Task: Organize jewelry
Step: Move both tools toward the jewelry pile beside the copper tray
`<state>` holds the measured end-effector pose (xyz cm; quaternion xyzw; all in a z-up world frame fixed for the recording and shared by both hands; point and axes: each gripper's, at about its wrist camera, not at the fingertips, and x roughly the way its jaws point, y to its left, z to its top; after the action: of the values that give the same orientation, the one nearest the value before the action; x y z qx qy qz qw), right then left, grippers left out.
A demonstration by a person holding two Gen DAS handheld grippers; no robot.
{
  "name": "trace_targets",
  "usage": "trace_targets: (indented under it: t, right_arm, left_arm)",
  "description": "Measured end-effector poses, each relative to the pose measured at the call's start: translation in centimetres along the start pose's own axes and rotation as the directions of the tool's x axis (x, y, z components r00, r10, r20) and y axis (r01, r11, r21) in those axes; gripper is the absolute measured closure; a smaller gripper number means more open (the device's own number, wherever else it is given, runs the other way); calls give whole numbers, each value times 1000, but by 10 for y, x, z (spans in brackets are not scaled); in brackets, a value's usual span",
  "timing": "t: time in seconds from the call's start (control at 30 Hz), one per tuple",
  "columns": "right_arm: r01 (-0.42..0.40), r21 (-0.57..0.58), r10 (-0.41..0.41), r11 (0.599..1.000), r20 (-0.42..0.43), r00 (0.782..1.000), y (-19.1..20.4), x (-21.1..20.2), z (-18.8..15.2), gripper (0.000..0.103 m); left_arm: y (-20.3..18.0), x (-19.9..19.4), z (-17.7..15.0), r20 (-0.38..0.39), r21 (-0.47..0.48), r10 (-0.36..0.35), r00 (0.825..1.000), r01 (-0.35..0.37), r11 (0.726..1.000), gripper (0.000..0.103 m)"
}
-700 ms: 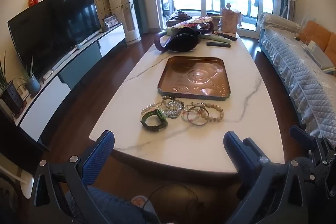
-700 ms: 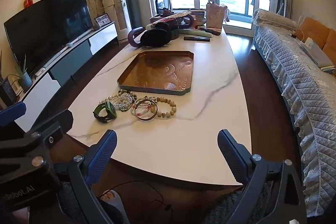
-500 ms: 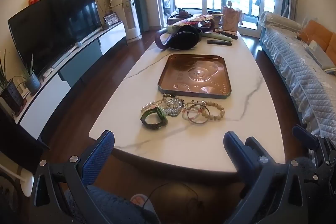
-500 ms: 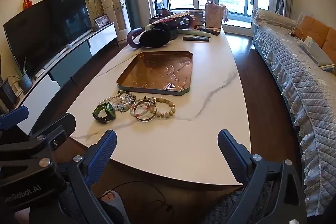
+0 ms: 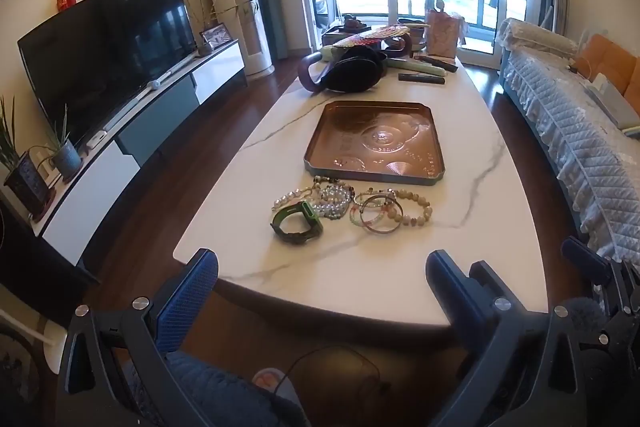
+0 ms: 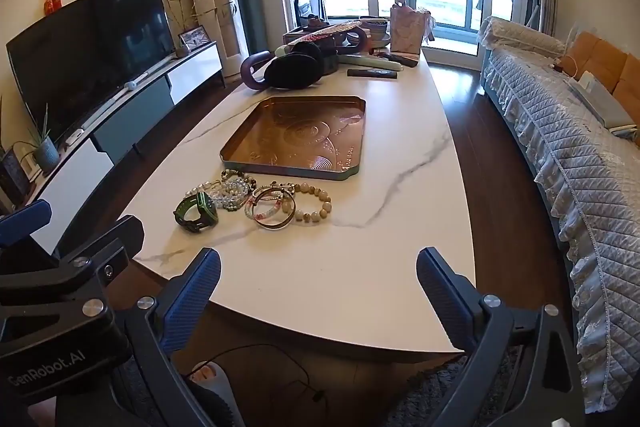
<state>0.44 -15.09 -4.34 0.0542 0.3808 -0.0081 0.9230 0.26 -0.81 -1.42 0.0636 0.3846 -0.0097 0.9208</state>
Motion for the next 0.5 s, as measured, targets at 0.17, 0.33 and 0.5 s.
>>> trace_targets:
  t: [0.17,0.33,0.5]
  right_arm:
    - [1,-1,-1,1000,-6,1000,2,1,-3,5]
    - [-9,-7,9,1000,3,1000,0,-2,0,5]
    - [-30,-4,30,1000,10,1000,-1,-4,1,5]
  left_arm:
    - [1,-2,-2,-2,-5,-1,1000,1,1000,0]
    - [1,-4,-2,5,-5,16,1000,-16,1000,0]
    - [-1,-11,-2,14,-2,41,999,-41,999,0]
